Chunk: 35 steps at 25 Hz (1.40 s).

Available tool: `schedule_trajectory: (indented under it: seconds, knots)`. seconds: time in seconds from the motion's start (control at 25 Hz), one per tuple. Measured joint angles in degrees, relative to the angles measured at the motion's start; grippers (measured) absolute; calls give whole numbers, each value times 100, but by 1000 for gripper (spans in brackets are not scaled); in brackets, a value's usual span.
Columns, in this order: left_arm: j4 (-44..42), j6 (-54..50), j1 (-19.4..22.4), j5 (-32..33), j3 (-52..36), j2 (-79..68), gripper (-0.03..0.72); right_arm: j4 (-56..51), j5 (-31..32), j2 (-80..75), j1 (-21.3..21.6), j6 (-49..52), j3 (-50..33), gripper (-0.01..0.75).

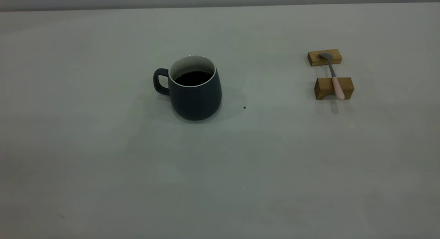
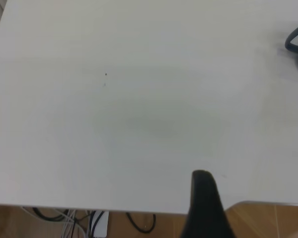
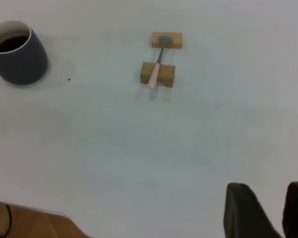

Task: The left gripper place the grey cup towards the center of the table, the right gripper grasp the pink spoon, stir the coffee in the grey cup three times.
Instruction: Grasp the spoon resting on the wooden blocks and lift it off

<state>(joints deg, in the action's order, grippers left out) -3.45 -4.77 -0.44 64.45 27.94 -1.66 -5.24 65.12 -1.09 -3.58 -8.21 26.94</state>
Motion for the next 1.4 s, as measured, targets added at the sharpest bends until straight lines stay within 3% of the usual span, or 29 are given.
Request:
schedule_trajectory:
  seconds: [1.16, 1.28, 1.4]
  knots:
    - [170, 408, 0, 30, 0, 272, 586, 32, -11, 0, 0, 140, 0, 240]
    - [170, 408, 0, 30, 0, 272, 586, 159, -128, -379, 0, 493, 83, 275]
    - [170, 408, 0, 30, 0, 272, 586, 258, -539, -1299, 0, 751, 309, 369]
